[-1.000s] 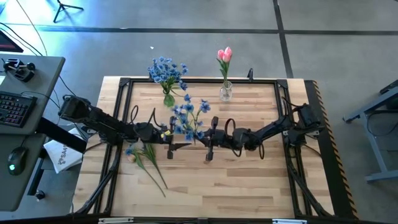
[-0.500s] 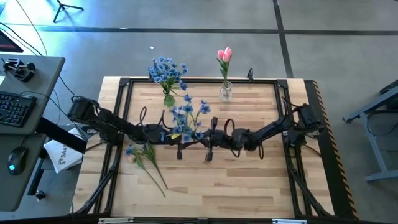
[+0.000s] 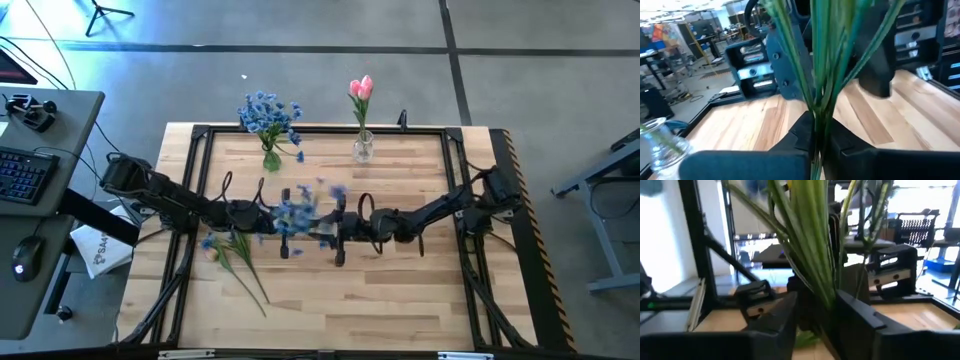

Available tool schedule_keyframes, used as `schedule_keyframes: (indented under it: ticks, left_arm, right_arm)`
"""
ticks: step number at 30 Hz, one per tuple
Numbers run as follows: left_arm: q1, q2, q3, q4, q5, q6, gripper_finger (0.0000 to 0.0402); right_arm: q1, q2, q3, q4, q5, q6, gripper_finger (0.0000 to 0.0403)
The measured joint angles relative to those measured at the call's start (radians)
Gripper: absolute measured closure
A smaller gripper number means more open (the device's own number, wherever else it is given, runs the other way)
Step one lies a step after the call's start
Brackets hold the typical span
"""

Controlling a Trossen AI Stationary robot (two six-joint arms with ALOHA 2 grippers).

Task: Sort flowers into vase by color
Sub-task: Put the right blue flowers into the green vase

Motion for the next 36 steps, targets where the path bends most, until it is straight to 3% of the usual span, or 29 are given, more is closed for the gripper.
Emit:
schedule_keyframes:
  ticks: [5,12,18,24,30,36]
  left_arm:
    - [-0.034,-0.074,0.0,-0.121,-0.098,-0.02,0.04]
    - [-0.042,-0.241,0.0,-0.355,-0.131,-0.079,0.0401]
    - [-0.041,-0.388,0.0,-0.552,-0.35,-0.084,0.0401]
    - [0.017,-0.519,0.0,-0.747,-0.524,-0.128,0.0401]
    - [0.199,-0.642,0.0,-0.752,-0.471,-0.067,0.0402]
    - [0.463,-0.724,0.0,-0.709,-0.191,-0.044,0.0401]
  right_arm:
    - [0.034,-0.133,-0.001,-0.272,0.013,0.013,0.0232]
    - [0.094,-0.287,-0.004,-0.575,0.052,0.084,0.0222]
    - [0.126,-0.254,-0.103,-0.445,0.079,0.098,0.0222]
    - [0.127,-0.168,-0.215,-0.276,0.235,0.194,0.0222]
    - [0.124,-0.127,-0.231,-0.238,0.274,0.231,0.0222]
    - [0.122,-0.127,-0.23,-0.212,0.274,0.185,0.0222]
